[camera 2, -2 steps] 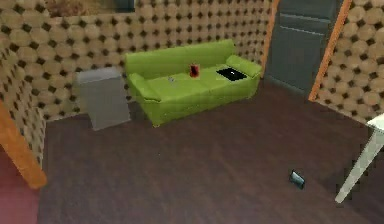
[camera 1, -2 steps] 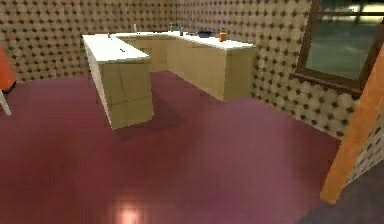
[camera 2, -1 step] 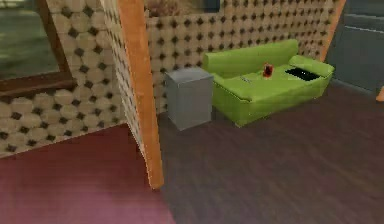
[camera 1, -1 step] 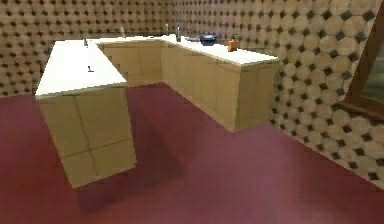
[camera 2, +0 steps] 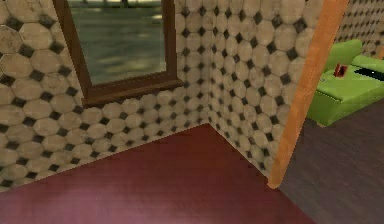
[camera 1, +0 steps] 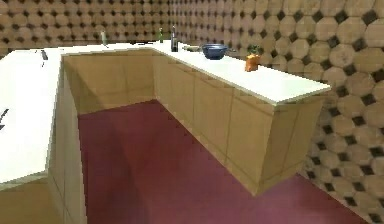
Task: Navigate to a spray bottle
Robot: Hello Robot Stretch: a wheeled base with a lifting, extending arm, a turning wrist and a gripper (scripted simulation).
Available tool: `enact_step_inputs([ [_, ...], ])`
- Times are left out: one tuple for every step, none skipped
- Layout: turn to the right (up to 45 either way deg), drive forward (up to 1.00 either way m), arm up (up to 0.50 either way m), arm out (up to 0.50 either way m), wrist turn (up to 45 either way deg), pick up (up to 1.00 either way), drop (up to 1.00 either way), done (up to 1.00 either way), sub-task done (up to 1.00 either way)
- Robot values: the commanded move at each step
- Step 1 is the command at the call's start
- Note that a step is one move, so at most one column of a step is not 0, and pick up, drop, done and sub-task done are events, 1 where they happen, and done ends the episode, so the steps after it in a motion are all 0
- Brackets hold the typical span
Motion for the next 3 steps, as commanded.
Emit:
enact_step_inputs([
  [-3.0, 0.0, 0.0, 0.0, 0.0, 0.0, 0.0, 0.0, 0.0],
  [6.0, 0.0, 0.0, 0.0, 0.0, 0.0, 0.0, 0.0, 0.0],
  [0.0, 0.2, 0.0, 0.0, 0.0, 0.0, 0.0, 0.0, 0.0],
])
